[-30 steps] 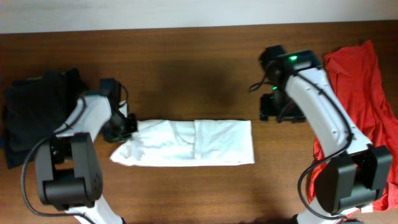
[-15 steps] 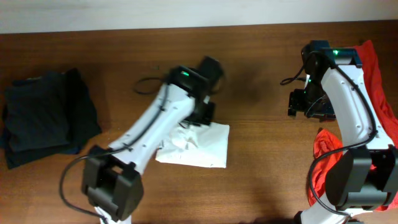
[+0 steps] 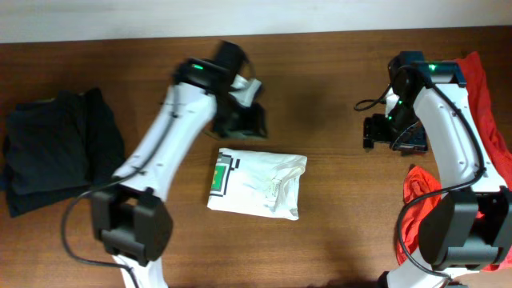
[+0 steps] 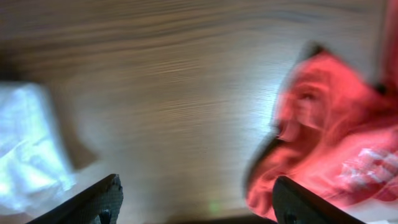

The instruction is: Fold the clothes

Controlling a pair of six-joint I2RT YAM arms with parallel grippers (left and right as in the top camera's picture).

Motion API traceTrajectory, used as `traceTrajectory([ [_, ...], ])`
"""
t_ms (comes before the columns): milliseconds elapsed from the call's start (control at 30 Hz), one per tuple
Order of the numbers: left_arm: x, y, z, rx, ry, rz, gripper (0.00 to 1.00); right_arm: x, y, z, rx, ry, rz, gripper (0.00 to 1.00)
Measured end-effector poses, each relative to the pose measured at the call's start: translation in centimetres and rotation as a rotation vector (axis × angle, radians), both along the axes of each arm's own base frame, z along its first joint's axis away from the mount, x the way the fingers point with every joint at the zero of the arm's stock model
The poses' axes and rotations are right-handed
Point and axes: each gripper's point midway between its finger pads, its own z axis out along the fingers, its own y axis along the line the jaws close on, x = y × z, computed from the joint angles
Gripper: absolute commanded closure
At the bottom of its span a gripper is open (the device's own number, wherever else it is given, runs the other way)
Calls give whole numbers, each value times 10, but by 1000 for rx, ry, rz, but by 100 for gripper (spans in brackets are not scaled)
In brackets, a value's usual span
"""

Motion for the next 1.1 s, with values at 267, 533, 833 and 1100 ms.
traceTrajectory([
  [267, 61, 66, -80, 106, -20, -7, 40, -47, 176, -40, 573, 63, 394, 28],
  [533, -9, 90, -145, 266, 381, -59, 47, -92, 201, -100, 538, 121, 483, 33],
  [833, -66, 106, -121, 374, 622, -116, 52, -6, 93, -126, 16, -98, 399, 41],
  [1100, 53, 25, -85, -33, 35, -262, 18, 19, 31, -21, -97, -95, 231, 35],
])
